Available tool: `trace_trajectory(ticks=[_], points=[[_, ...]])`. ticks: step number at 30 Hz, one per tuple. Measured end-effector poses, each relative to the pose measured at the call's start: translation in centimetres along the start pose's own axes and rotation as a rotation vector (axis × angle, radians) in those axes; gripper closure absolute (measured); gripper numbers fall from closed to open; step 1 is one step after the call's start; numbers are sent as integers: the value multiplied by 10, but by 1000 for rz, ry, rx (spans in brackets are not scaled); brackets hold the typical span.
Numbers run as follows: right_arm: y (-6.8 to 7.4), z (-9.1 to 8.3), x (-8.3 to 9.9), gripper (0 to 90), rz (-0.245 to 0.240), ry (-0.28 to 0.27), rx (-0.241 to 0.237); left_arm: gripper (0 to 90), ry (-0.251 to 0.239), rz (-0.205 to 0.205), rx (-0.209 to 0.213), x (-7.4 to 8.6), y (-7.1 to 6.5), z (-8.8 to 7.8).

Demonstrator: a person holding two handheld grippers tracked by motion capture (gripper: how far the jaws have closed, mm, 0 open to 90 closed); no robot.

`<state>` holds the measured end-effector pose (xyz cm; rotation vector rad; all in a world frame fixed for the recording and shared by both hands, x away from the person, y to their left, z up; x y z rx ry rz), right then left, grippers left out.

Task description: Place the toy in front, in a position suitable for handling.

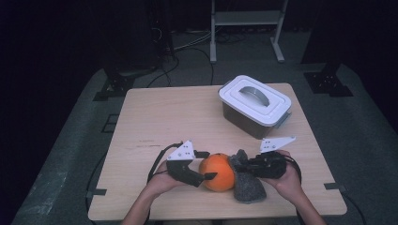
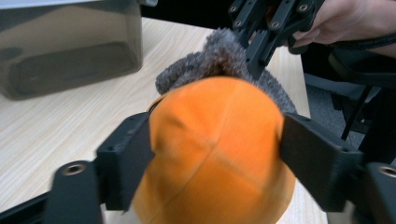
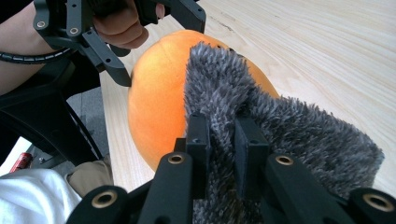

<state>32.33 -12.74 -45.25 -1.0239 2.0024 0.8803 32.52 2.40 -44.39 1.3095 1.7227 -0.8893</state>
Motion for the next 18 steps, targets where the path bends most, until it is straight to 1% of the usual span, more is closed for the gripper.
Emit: trace_trajectory(ticks=[4, 6, 8, 11, 12, 14, 15, 17, 18], points=[[-5, -1, 3, 772, 11, 1, 6, 143, 31, -20, 19, 10, 3, 4], [-8, -3, 4, 772, 19, 2, 14, 131, 47, -7, 38, 15, 2, 6], [-10, -4, 6, 771, 22, 4, 18, 191, 39, -5, 50, 18, 1, 8], [-12, -5, 6, 772, 28, 5, 25, 356, 33, 9, 35, 16, 0, 6], [-12, -6, 5, 772, 22, 3, 32, 389, 32, 10, 29, 15, 1, 5], [-10, -11, 0, 772, 6, -19, 48, 421, 23, -8, 25, 12, 2, 3], [-8, -13, -4, 772, 0, -38, 52, 429, 20, -10, 24, 11, 3, 2], [-1, -16, -12, 772, -4, -85, 20, 435, 25, -5, 12, 10, 3, 1], [3, -16, -15, 772, -7, -95, 8, 437, 21, -3, 13, 9, 2, 1]])
Point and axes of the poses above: each handheld gripper's, and its own axes: z roughly forward along the jaws, x roughly out of its underside, y roughly to its left, the point moved 9 cm from there along z, roughly forward along the jaws, and after that the axes turned 3 degrees about x, right-handed, at the moved point
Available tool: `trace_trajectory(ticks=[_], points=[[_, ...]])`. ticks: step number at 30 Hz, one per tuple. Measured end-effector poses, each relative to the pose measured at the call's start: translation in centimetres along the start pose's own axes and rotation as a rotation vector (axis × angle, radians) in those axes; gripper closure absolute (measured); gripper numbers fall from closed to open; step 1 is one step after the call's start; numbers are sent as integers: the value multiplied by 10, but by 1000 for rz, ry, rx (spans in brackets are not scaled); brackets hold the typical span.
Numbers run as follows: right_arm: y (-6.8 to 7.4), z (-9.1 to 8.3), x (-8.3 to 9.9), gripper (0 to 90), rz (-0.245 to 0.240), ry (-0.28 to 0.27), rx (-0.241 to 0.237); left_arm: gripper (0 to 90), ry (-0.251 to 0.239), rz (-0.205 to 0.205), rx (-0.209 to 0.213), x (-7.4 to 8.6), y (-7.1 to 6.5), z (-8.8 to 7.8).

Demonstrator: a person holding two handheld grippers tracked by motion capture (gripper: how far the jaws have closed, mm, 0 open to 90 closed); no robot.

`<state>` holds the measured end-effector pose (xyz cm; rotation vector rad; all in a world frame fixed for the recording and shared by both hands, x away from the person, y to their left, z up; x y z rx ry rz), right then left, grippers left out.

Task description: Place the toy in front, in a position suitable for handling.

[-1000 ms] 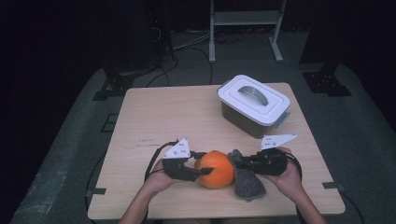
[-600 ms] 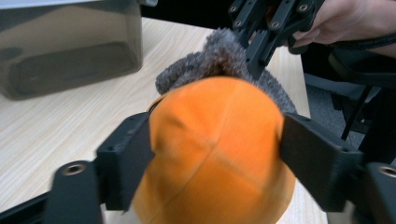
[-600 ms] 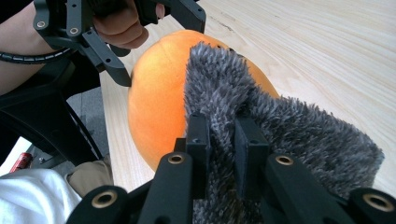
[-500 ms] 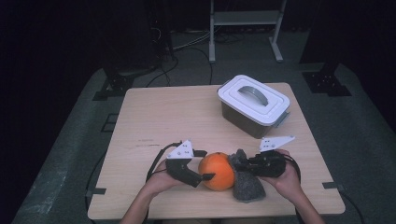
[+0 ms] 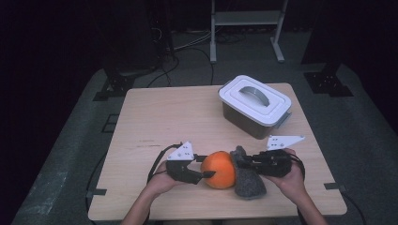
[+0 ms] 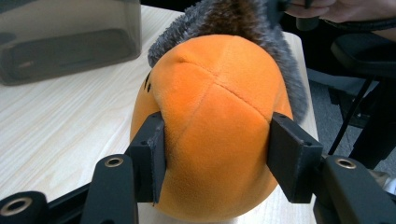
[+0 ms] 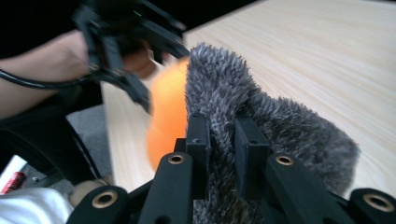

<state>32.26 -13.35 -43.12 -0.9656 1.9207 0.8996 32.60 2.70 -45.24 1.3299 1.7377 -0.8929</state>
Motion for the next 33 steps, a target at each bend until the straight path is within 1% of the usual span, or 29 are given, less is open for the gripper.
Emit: trace_trajectory(ticks=[1, 2, 3, 4, 6, 9, 11, 12, 14, 15, 17, 20, 21, 23, 25, 26, 28, 29, 31, 32, 33], points=[[5, 2, -3, 772, -14, -2, -10, 440, -4, 4, 1, -1, -2, 0], [8, 4, -2, 772, -27, 10, -10, 441, -5, 5, 2, -3, -3, 0], [8, 7, 0, 772, -38, 25, -3, 443, -11, 6, 2, -4, -3, -1], [7, 9, 2, 772, -38, 34, 0, 445, -23, 1, 2, -5, -3, -3], [2, 11, 8, 771, -18, 45, 0, 449, -33, -1, 0, -7, -3, -6], [-8, 13, 16, 769, 7, 73, 23, 449, -33, 2, -11, -8, -2, -7], [-7, 11, 13, 768, 2, 67, 26, 449, -27, 7, -14, -8, -2, -6], [-5, 10, 10, 768, -3, 54, 26, 449, -25, 13, -12, -8, -3, -6], [2, 8, 2, 768, -3, 13, 2, 449, -27, 19, -11, -9, -5, -4], [6, 8, -1, 765, -15, 2, -7, 448, -21, 27, -11, -9, -6, -3], [9, 10, -1, 765, -31, 15, -5, 437, -15, 28, -12, -9, -6, -2], [5, 13, 5, 765, -18, 30, -14, 389, -18, 4, -6, -6, -4, -2], [4, 13, 7, 766, -14, 36, -14, 362, -24, -9, -4, -6, -3, -2], [3, 13, 9, 766, -8, 46, -12, 290, -27, -22, -9, -6, 0, -3], [3, 14, 11, 766, -1, 48, -22, 213, -8, -38, -1, -3, 1, -1], [2, 14, 12, 766, -2, 53, -27, 196, -8, -43, 1, -2, 2, 1], [2, 14, 13, 766, -1, 56, -29, 194, -9, -53, 17, 1, 1, 3], [2, 14, 13, 766, -2, 57, -28, 198, -8, -51, 23, 2, 1, 4], [0, 14, 15, 766, 3, 62, -29, 272, -6, -30, 28, 3, 0, 3], [0, 14, 15, 766, 9, 61, -32, 308, -7, -29, 27, 3, 0, 3], [-2, 14, 17, 766, 13, 65, -30, 324, -4, -32, 30, 4, -1, 3]])
Point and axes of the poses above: each handheld gripper's, and its own axes: z roughly forward along the jaws, x roughly out of its underside, y roughly to its left, the point moved 9 cm from there along z, roughly forward along the jaws, and after that the axes turned 3 degrees about x, right-handed, at the moved point
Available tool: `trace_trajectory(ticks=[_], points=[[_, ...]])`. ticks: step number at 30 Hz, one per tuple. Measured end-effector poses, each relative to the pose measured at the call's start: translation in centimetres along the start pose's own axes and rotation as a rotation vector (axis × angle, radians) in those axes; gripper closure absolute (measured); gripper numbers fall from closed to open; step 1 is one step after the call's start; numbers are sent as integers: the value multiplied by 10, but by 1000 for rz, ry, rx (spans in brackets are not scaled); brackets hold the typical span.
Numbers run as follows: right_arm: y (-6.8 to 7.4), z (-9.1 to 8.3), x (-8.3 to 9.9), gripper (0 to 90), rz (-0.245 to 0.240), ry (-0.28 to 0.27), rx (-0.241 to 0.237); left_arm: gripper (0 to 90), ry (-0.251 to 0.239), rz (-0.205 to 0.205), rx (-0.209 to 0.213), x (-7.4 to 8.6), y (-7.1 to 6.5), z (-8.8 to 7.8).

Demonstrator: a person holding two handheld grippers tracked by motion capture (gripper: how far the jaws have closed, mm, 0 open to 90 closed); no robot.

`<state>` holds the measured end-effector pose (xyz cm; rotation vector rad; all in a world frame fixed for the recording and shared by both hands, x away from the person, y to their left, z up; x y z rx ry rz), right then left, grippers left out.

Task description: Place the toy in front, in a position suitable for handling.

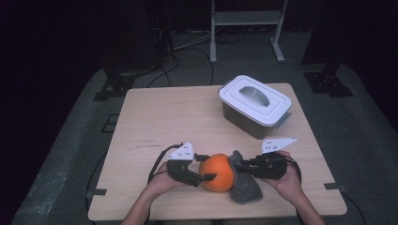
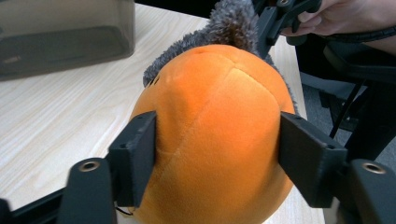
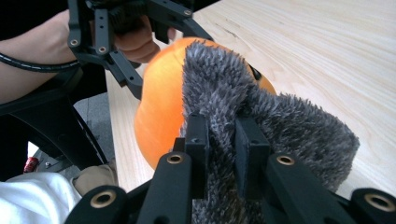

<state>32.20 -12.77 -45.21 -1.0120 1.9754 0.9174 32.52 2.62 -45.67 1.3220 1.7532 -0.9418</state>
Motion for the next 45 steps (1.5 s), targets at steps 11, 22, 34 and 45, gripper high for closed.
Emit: trace_trajectory(ticks=[11, 22, 34, 45], points=[[15, -10, -20, 766, -51, -35, 8, 350, -7, 28, -6, -3, -5, 5], [22, -10, -21, 769, -34, -47, -37, 321, -23, 21, -35, -4, -3, 9], [6, -11, -18, 767, 13, -65, 4, 395, -60, 40, -139, -15, 2, 2], [6, -5, -11, 767, 16, -29, -30, 173, -21, 16, -96, -10, 0, 10]])
Point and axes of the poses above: each handheld gripper's, and its own axes: z roughly forward along the jaws, x roughly out of its underside, y roughly to its left, the point moved 9 cm from there along z, roughly forward along the jaws, and after that the axes turned 3 degrees about x, right-handed, at the moved point
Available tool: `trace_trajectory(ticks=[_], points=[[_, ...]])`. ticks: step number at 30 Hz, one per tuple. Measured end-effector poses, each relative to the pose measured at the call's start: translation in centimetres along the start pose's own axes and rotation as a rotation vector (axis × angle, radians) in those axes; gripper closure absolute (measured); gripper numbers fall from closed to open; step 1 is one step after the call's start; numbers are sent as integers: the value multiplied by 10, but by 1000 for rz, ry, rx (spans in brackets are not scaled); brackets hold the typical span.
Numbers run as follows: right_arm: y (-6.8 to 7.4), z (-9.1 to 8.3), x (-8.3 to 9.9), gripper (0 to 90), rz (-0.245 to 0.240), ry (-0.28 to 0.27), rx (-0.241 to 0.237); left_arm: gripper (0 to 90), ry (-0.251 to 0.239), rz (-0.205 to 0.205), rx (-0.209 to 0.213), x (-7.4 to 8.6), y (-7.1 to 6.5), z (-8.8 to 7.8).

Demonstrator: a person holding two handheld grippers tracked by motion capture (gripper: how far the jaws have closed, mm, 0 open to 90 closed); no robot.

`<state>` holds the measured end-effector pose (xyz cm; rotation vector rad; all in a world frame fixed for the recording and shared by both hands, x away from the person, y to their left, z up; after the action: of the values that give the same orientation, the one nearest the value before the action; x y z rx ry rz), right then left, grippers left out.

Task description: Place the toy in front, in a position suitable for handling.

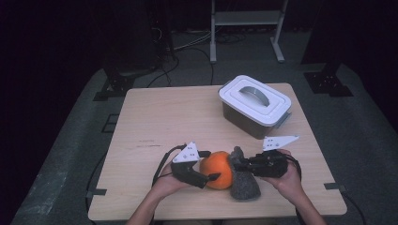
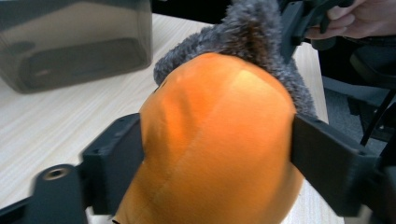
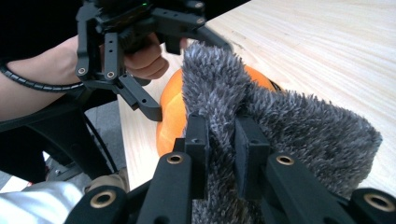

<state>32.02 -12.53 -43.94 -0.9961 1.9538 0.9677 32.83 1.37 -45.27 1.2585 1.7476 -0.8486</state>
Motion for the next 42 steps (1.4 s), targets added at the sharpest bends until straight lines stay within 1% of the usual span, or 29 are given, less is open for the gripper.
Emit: trace_trajectory(ticks=[2, 5, 7, 9, 10, 11, 13, 14, 16, 17, 18, 19, 21, 22, 23, 24, 27, 29, 30, 31, 32, 33, 35, 37, 38, 39, 40, 41, 42], points=[[0, 0, 0, 767, -3, 1, 1, 168, -1, -5, 9, 2, 0, 1], [-2, 0, 1, 769, -6, 4, 12, 212, 10, 22, 33, 3, -4, 1], [-6, -1, 2, 769, -1, 8, 23, 232, 17, 40, 64, 3, -9, 0], [-11, -4, 3, 768, 6, 10, 40, 266, 14, 63, 99, 4, -13, -1], [-14, -6, 4, 768, 13, 11, 49, 282, 8, 63, 107, 3, -14, -1], [-17, -7, 5, 768, 23, 10, 53, 284, 2, 58, 103, 3, -14, -1], [-18, -8, 6, 769, 33, 8, 51, 262, 9, 56, 68, 3, -11, 3], [-17, -8, 5, 769, 29, 10, 53, 248, 16, 57, 59, 4, -10, 4], [-15, -7, 3, 771, 12, 12, 61, 252, 18, 59, 44, 6, -9, 6], [-13, -8, 1, 775, 3, 11, 67, 299, 19, 68, 31, 7, -9, 5], [-10, -9, -2, 776, -5, 2, 63, 332, 17, 68, 25, 7, -9, 6], [-5, -10, -5, 776, -10, -11, 49, 358, 14, 66, 23, 6, -9, 6], [6, -10, -12, 777, -33, -26, 16, 393, 13, 77, 10, 5, -10, 8], [11, -8, -15, 776, -50, -24, 10, 406, 15, 85, 8, 5, -11, 8], [13, -6, -15, 777, -68, -11, 20, 424, 13, 89, 4, 4, -10, 7], [13, -5, -14, 777, -75, -2, 28, 438, 4, 76, 8, 3, -10, 5], [1, -8, -9, 779, -35, -9, 36, 466, -25, 47, 15, 0, -8, 2], [-8, -12, -5, 779, -8, -12, 57, 474, -30, 50, 5, -2, -7, 1], [-11, -13, -4, 779, -4, -5, 73, 475, -34, 53, -1, -3, -7, 0], [-13, -15, -4, 779, -1, -11, 79, 476, -40, 49, -5, -5, -7, 0], [-11, -16, -7, 779, 5, -26, 77, 476, -40, 58, -19, -6, -7, -1], [-7, -17, -11, 779, -2, -41, 70, 477, -37, 69, -27, -8, -7, -1], [2, -16, -19, 779, -20, -70, 40, 479, -43, 86, -42, -11, -8, -2], [9, -13, -24, 778, -49, -66, 37, 479, -38, 103, -55, -14, -9, -4], [11, -12, -25, 778, -55, -66, 36, 479, -39, 106, -58, -15, -9, -5], [11, -10, -25, 778, -59, -61, 40, 479, -34, 110, -60, -14, -9, -5], [9, -9, -22, 778, -59, -48, 49, 478, -33, 105, -60, -13, -8, -5], [5, -7, -18, 778, -53, -32, 60, 475, -25, 110, -56, -11, -8, -4], [2, -4, -13, 778, -43, -14, 57, 460, -25, 110, -51, -9, -8, -3]])
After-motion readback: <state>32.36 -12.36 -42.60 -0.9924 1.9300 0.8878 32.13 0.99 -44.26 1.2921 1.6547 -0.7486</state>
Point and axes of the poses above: each handheld gripper's, and its own axes: z roughly forward along the jaws, x roughly out of its underside, y roughly to its left, the point moved 9 cm from there along z, roughly forward along the jaws, and after that the axes turned 3 degrees about x, right-handed, at the moved point
